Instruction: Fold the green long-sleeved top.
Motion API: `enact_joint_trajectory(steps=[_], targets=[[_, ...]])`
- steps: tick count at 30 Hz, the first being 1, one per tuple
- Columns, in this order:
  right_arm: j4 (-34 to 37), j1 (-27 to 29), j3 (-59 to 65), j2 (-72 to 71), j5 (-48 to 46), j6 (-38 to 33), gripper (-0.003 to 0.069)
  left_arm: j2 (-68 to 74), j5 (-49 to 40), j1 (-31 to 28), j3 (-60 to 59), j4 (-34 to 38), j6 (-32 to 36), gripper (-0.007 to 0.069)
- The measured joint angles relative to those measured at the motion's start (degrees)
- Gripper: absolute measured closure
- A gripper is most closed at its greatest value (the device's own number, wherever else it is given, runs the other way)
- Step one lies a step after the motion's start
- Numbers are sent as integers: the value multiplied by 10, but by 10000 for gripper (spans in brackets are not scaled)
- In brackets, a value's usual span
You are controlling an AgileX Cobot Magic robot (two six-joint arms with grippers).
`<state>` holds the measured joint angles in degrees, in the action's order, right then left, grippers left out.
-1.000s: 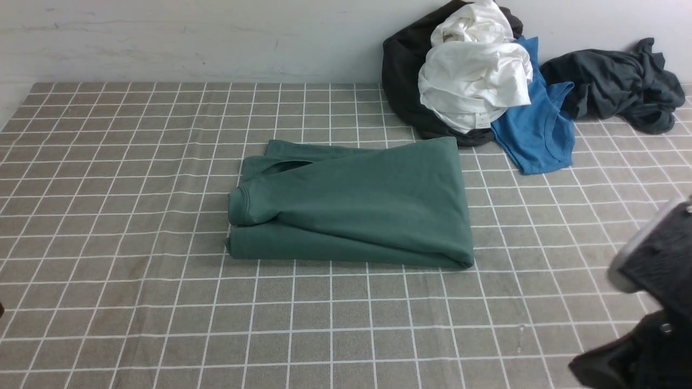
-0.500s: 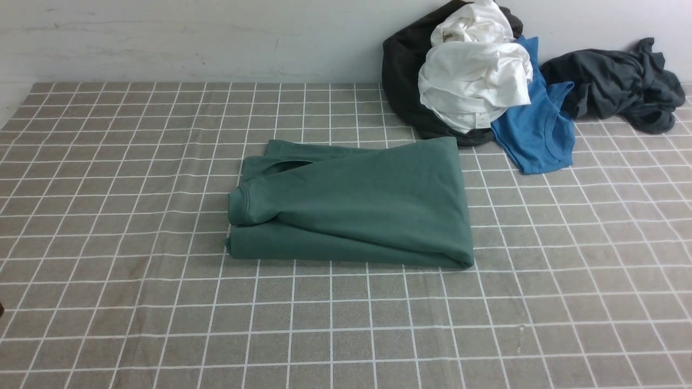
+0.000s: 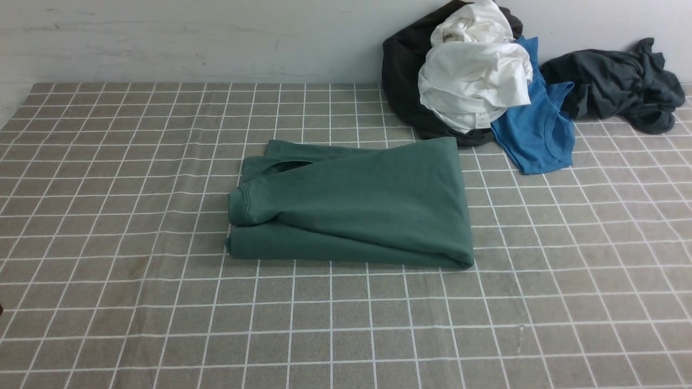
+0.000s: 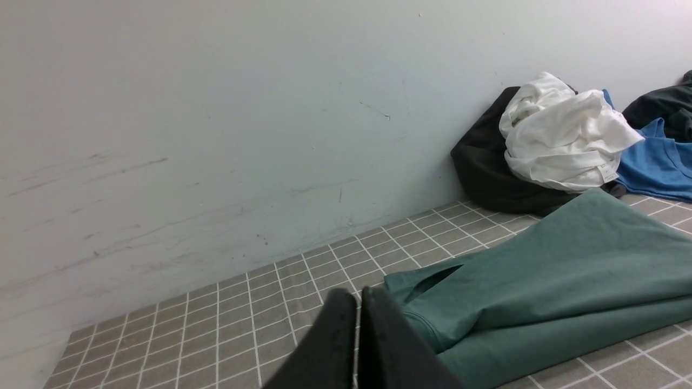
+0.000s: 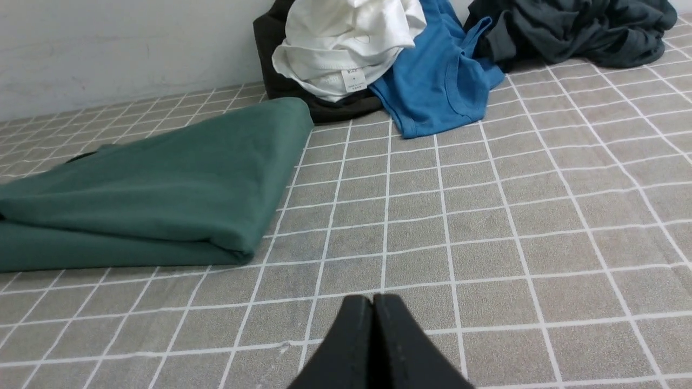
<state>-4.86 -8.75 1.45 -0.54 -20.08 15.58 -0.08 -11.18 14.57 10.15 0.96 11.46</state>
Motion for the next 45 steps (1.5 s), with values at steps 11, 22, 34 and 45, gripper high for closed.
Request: enact_joint_trajectory(steps=[11, 22, 34, 45], targets=[[10, 30, 0, 0, 0, -119, 673, 0, 0, 0, 0, 0, 0, 628], [13, 39, 0, 0, 0, -148, 673, 0, 0, 0, 0, 0, 0, 628], [16, 39, 0, 0, -1, -149, 673, -6, 15, -32, -24, 0, -10, 628], [21, 45, 0, 0, -2, -145, 673, -6, -71, -150, -117, 3, -49, 628]])
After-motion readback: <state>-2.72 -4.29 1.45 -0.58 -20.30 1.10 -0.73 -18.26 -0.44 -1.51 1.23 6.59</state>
